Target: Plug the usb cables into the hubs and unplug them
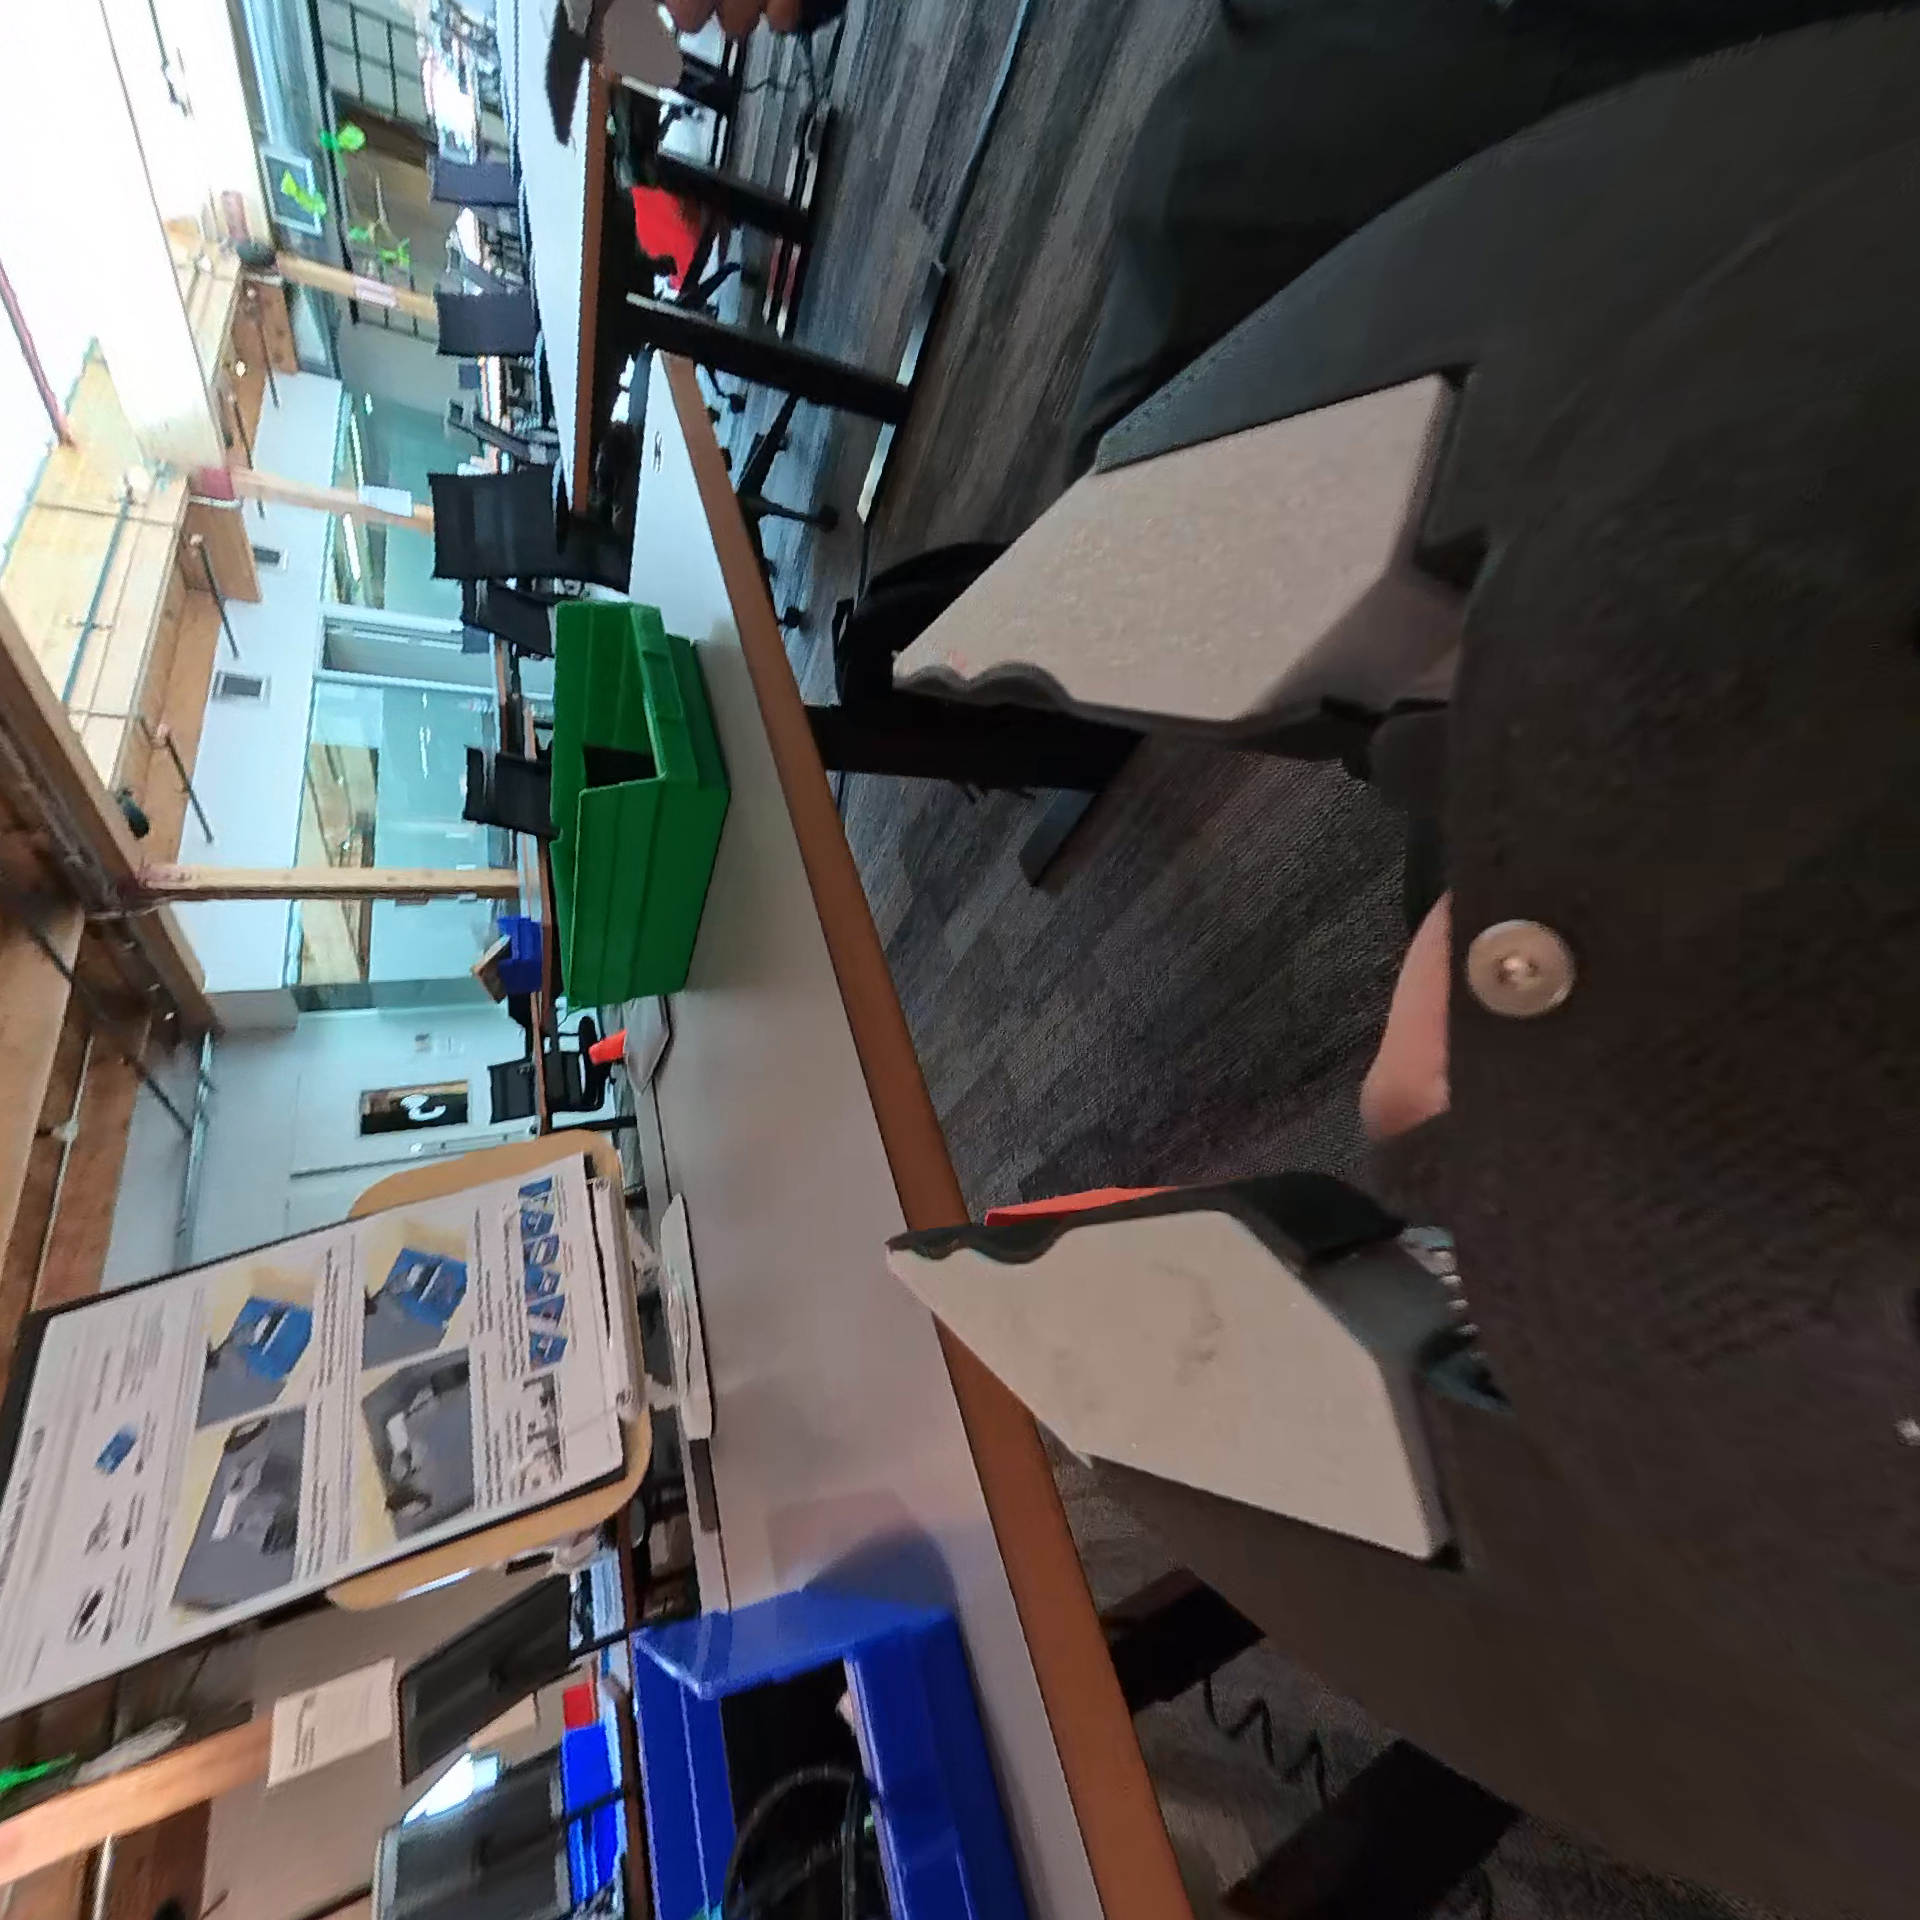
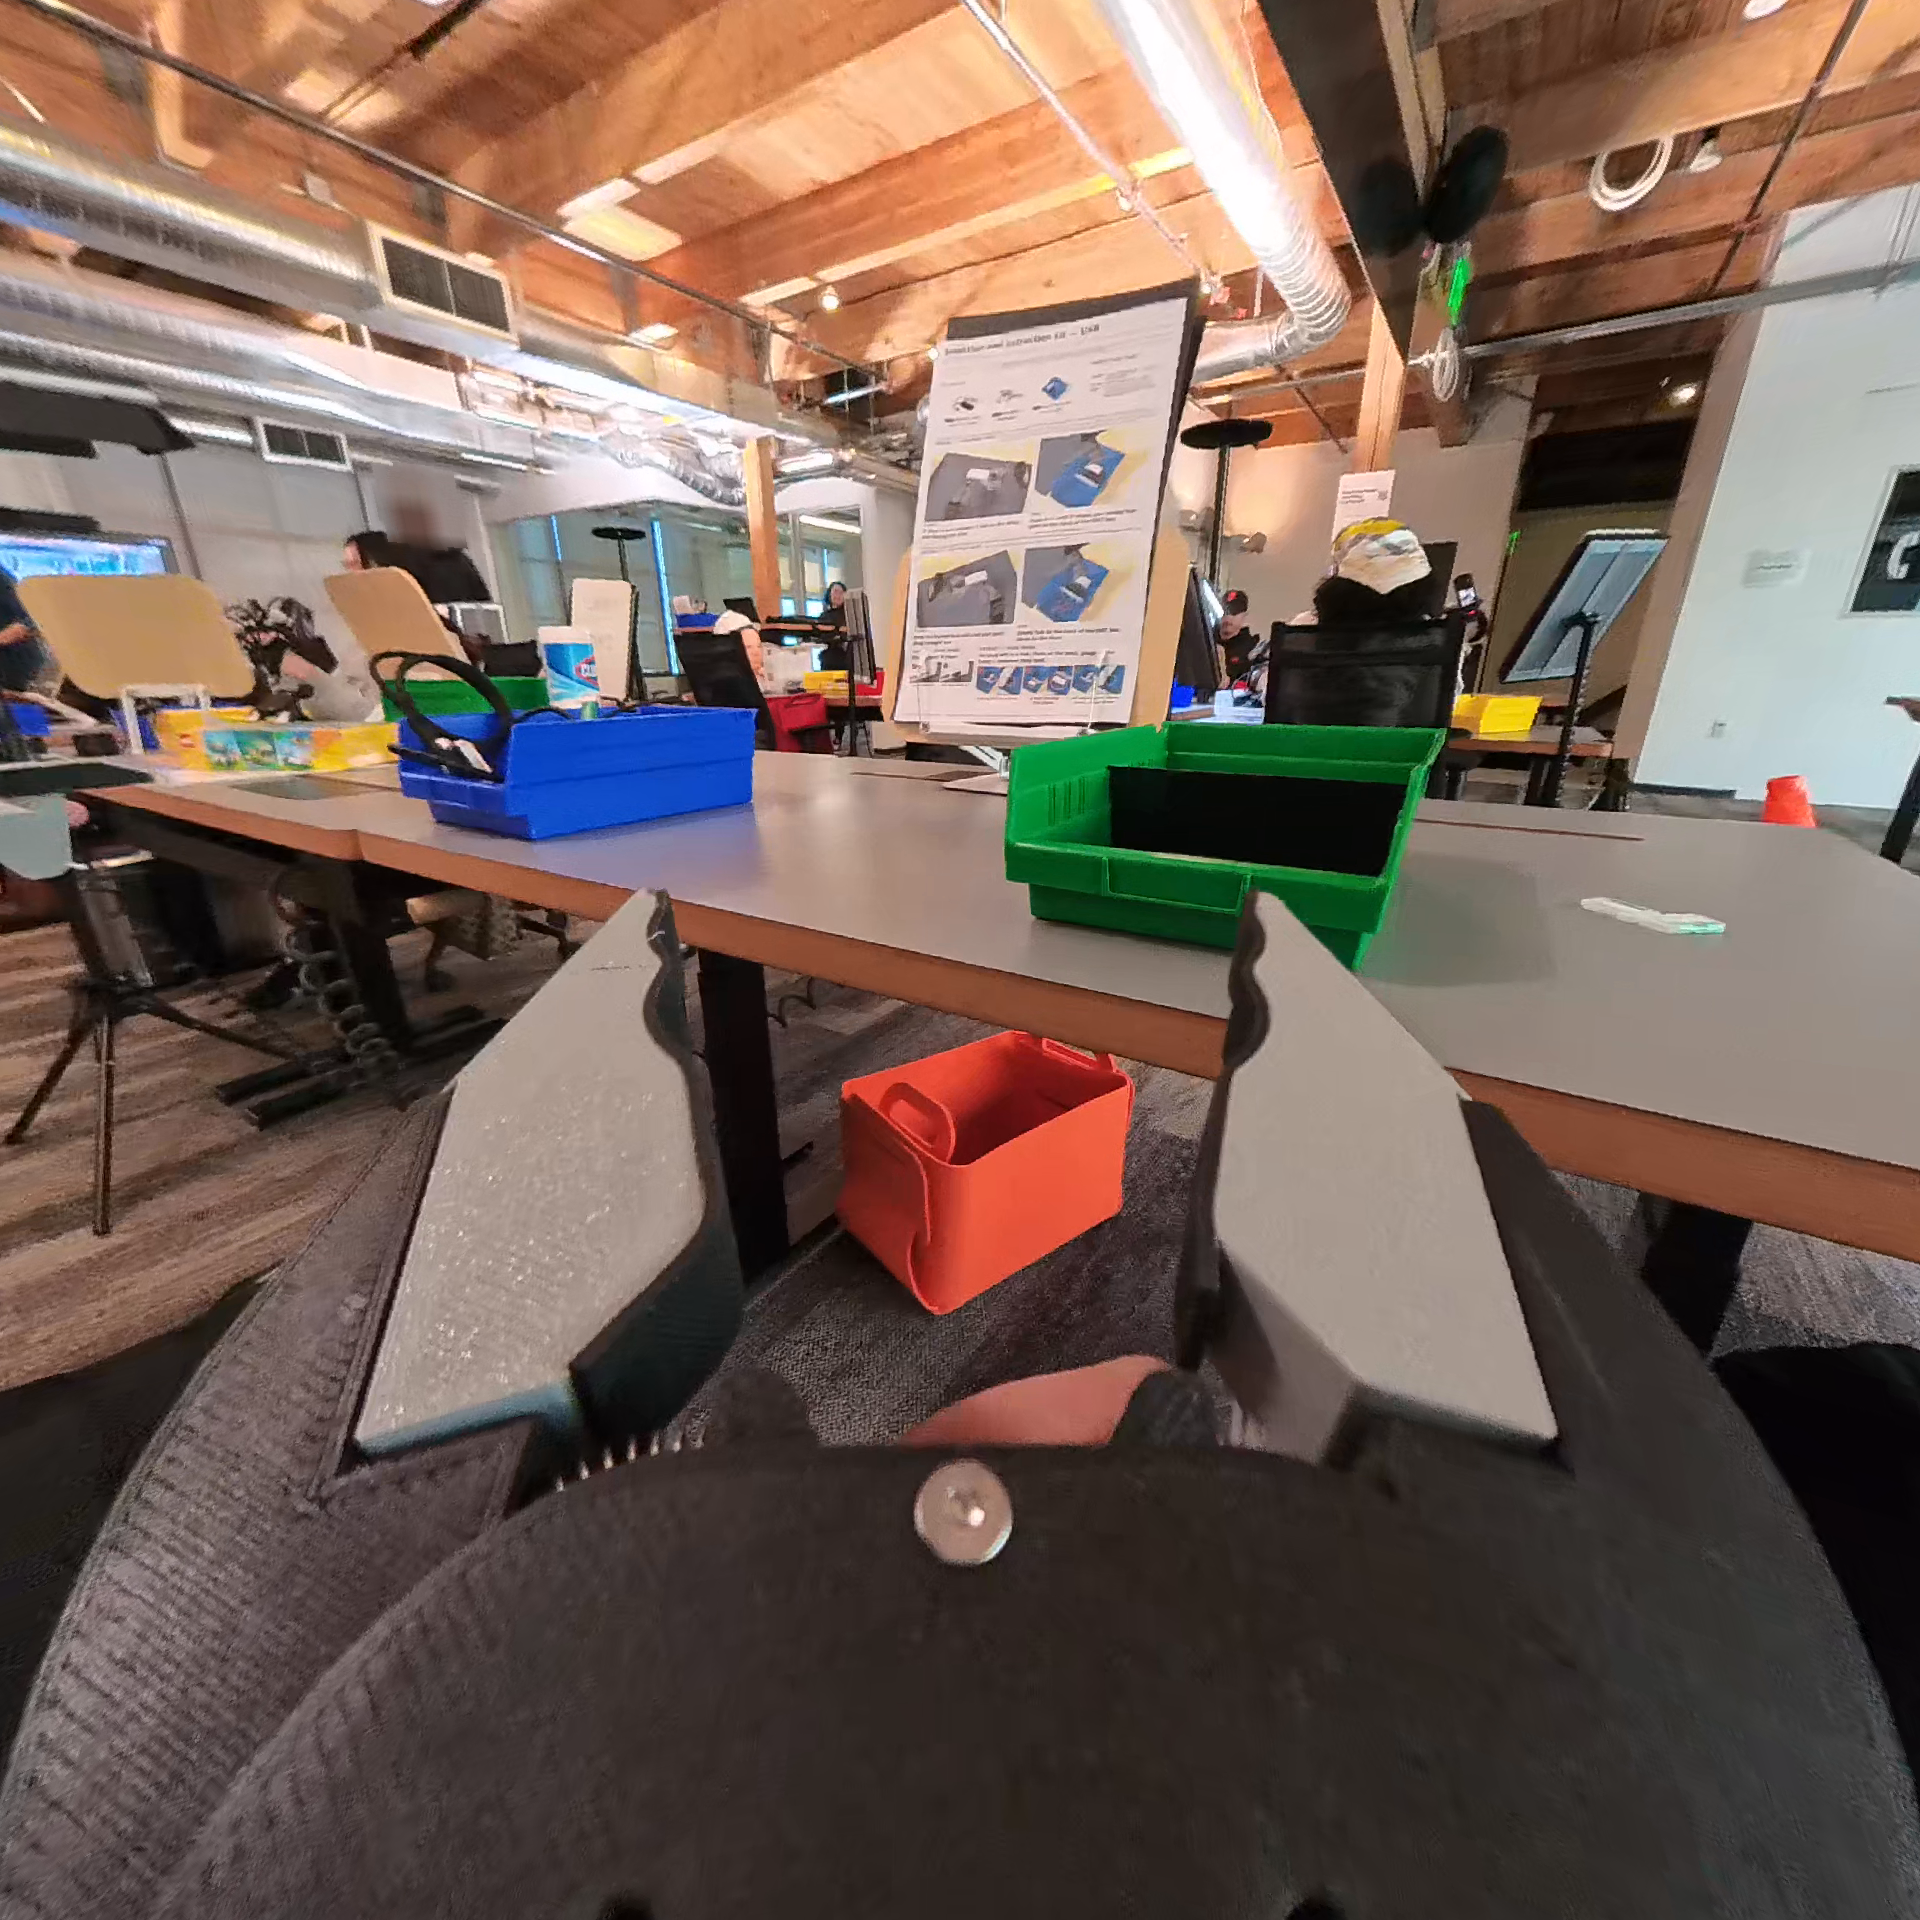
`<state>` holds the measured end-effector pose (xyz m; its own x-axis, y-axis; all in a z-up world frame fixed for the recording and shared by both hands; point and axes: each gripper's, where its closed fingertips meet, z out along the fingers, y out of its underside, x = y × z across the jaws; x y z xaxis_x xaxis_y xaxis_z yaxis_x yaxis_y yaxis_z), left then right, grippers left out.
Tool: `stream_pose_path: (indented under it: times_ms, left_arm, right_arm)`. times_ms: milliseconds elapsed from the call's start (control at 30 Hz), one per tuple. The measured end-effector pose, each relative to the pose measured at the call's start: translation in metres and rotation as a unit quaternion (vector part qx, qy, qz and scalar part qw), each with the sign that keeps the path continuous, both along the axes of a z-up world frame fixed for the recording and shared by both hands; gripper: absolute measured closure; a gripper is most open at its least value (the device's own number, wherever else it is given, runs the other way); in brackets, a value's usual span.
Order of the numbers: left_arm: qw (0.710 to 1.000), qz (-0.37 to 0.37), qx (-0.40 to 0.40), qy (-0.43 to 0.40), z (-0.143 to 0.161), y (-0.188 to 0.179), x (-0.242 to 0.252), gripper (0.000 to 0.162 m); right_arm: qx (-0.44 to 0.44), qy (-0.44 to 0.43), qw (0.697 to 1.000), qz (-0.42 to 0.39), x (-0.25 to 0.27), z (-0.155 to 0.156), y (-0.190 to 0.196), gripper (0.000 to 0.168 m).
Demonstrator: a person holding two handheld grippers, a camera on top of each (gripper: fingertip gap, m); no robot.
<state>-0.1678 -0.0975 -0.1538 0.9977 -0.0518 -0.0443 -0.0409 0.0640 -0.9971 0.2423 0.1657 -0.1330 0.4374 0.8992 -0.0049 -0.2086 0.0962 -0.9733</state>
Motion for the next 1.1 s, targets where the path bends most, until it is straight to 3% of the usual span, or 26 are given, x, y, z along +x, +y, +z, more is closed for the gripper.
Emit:
stream_pose_path:
  times_ms: [400,800,1100]
  left_arm:
    - [1.000,-0.014,-0.002,-0.005,0.004,0.014,0.015,0.063]
    - [1.000,-0.006,-0.024,-0.014,-0.019,0.030,0.012,0.063]
    - [1.000,-0.006,-0.018,-0.002,-0.014,0.025,0.019,0.063]
  right_arm:
    - [-0.004,0.001,1.000,-0.005,0.012,-0.010,0.008,0.064]
    - [-0.014,0.001,1.000,-0.012,0.011,-0.014,0.012,0.061]
    - [-0.013,0.006,1.000,-0.016,0.014,-0.012,0.009,0.061]
